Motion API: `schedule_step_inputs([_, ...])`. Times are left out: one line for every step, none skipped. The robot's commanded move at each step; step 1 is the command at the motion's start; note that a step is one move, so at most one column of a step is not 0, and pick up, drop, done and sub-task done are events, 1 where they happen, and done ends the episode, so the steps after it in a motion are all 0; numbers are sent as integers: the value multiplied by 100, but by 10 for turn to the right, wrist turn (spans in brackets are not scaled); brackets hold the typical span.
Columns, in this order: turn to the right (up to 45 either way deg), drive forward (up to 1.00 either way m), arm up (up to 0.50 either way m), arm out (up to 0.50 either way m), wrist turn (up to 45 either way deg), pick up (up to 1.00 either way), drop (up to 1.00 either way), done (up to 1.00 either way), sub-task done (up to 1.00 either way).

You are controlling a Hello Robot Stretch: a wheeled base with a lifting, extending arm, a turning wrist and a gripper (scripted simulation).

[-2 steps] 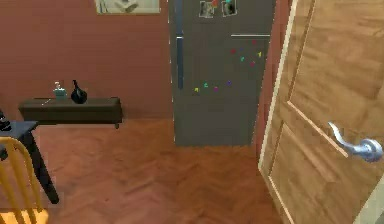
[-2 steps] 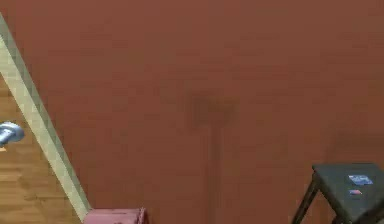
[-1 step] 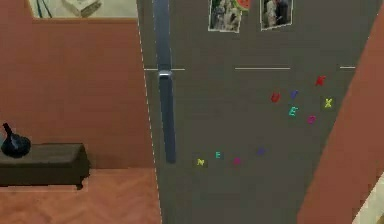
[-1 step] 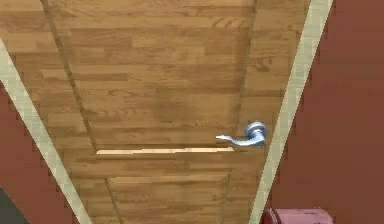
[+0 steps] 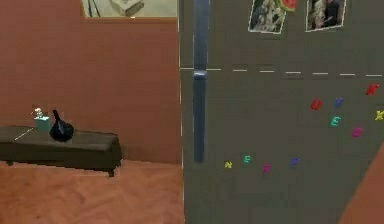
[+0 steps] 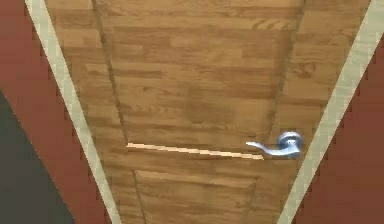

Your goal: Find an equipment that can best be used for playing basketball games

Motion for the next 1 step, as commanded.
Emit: schedule_step_inputs([0, 5, 0, 0, 0, 0, 0, 0, 0])
